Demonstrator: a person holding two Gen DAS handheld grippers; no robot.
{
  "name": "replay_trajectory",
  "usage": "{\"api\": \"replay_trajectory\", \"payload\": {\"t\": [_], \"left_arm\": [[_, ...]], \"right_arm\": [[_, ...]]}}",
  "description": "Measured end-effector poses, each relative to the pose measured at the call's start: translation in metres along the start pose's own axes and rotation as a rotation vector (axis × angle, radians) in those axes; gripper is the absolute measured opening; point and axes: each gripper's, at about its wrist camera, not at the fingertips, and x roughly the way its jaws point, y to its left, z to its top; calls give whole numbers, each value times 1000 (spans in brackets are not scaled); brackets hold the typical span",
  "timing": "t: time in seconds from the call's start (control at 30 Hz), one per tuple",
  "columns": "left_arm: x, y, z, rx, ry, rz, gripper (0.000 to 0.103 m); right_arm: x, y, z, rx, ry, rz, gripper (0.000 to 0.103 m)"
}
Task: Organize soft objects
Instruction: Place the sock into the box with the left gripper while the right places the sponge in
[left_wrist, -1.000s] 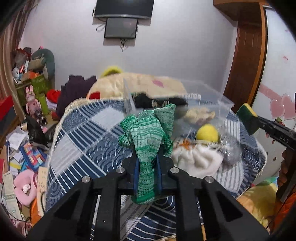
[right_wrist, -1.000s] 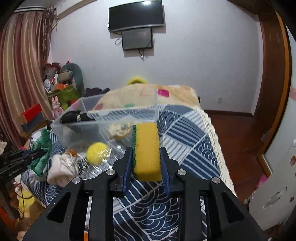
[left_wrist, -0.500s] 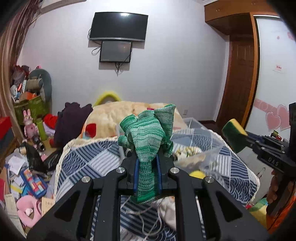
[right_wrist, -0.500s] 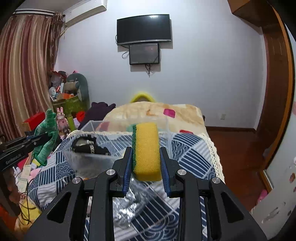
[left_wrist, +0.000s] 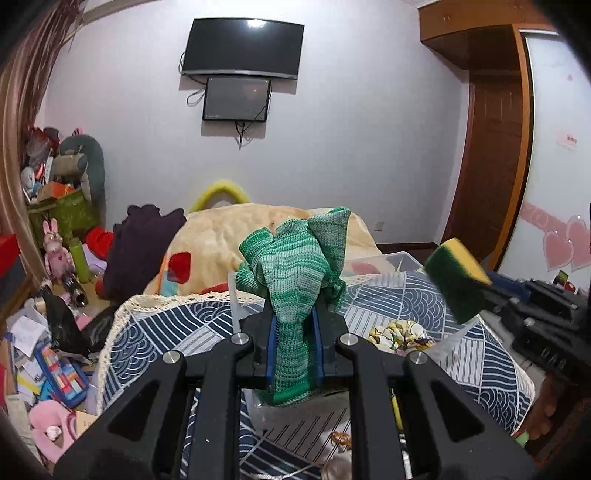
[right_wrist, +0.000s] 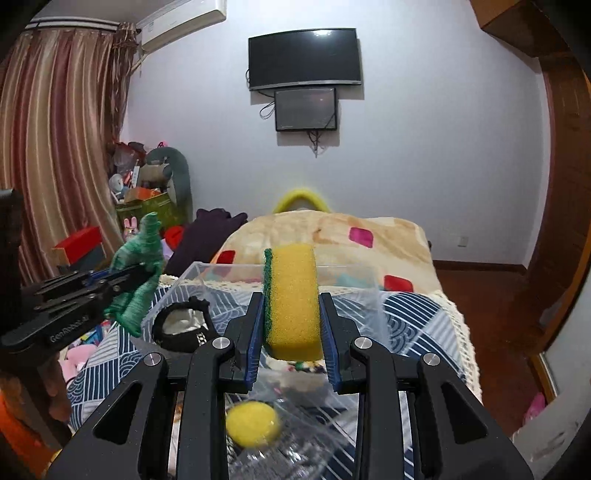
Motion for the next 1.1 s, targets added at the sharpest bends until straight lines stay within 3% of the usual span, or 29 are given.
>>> {"api": "replay_trajectory", "payload": {"t": [0.47, 0.53, 0.67, 0.73, 0.83, 1.1], "left_arm": [[45, 5, -11, -13, 106, 17, 17], [49, 5, -12, -16, 125, 19, 29], [49, 8, -13, -33, 139, 16, 40], [47, 10, -13, -45, 138, 13, 55], [44, 12, -12, -50, 136, 7, 66], [25, 10, -6, -49, 120, 1, 76]], "right_arm": [[61, 19, -13, -47, 172, 17, 26], [64, 18, -16, -44, 193, 17, 26], [68, 19, -19, -43, 223, 28, 26], [70, 20, -19, -51, 234, 29, 27], [69, 22, -19, -56, 241, 31, 28], [55, 20, -14, -73, 200, 10, 56]]}}
